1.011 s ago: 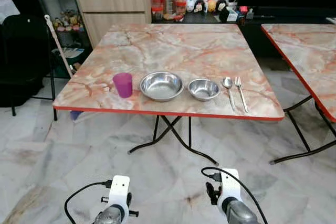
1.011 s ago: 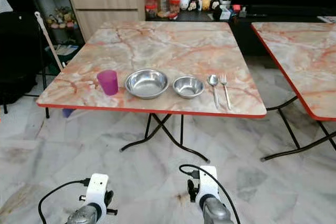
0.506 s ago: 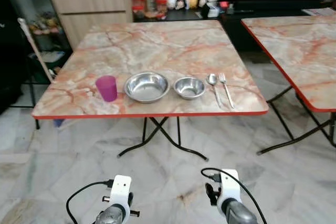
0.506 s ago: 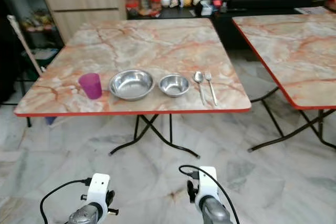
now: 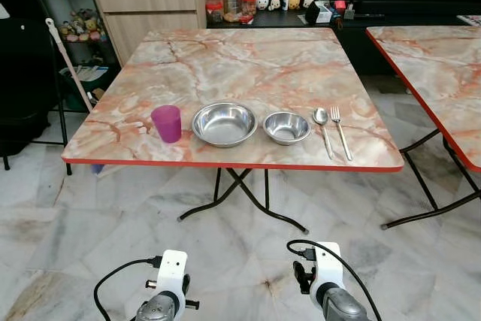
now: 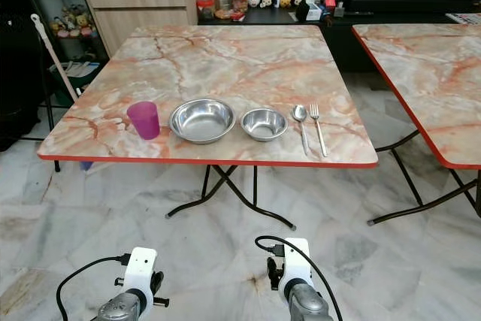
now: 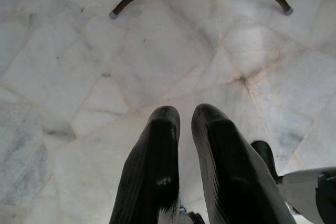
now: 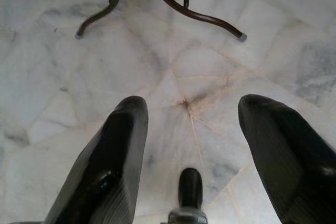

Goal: Setting the table

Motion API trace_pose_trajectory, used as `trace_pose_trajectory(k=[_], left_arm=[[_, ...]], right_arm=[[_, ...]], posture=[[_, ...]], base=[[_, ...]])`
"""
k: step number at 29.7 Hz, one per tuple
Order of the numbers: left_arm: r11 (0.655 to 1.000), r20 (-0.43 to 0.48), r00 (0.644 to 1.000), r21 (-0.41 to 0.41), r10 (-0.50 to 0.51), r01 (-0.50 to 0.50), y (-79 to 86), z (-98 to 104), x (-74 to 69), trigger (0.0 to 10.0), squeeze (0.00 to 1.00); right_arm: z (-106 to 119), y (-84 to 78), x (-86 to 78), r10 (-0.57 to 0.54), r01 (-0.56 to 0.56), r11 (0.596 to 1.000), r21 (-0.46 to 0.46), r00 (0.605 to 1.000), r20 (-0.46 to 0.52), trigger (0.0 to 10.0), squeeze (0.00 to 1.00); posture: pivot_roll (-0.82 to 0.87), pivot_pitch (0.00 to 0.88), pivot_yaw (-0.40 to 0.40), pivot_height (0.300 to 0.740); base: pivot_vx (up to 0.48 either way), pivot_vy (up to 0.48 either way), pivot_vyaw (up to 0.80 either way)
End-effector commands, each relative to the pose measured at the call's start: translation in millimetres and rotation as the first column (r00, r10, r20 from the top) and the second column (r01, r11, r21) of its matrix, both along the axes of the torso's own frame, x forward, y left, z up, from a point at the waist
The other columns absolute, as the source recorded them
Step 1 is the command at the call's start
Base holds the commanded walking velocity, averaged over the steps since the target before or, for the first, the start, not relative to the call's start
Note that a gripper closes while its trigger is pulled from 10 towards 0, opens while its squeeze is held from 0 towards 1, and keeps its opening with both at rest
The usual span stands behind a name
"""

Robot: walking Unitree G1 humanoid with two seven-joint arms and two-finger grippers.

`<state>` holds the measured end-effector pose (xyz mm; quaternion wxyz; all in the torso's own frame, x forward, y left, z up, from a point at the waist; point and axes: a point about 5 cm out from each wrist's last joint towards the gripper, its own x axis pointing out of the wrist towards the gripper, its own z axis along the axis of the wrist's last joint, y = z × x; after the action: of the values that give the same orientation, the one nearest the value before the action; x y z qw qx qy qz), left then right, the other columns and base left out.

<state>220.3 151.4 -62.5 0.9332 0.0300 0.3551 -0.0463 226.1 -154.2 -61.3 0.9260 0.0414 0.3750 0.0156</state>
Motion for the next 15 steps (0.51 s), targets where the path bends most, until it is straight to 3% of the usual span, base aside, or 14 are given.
trace_pose_trajectory(k=[1, 11, 15], left_arm=[[1.0, -0.004, 1.0, 0.0, 0.005, -0.005, 0.6, 0.3, 1.1, 10.0, 0.0], [1.0, -0.001, 1.0, -0.004, 0.008, -0.008, 0.2, 0.8, 1.8, 10.0, 0.0], [1.0, 0.001, 1.0, -0.004, 0.009, -0.009, 0.2, 1.2, 2.5, 10.0, 0.0]], right_arm=[[1.6, -0.7, 2.3, 0.005, -0.005, 1.0, -0.008, 1.0, 0.01, 10.0, 0.0], [2.2, -0.9, 3.4, 0.0, 0.0, 1.0, -0.005, 1.0, 0.008, 10.0, 0.0], [2.0, -0.8, 3.3, -0.007, 0.007, 1.0, 0.006, 1.0, 0.006, 10.0, 0.0]], posture=[[0.02, 0.0, 0.011, 0.74], [0.02, 0.0, 0.009, 0.74], [0.02, 0.0, 0.009, 0.74]], base=[[0.0, 0.0, 0.0], [0.0, 0.0, 0.0], [0.0, 0.0, -0.72]])
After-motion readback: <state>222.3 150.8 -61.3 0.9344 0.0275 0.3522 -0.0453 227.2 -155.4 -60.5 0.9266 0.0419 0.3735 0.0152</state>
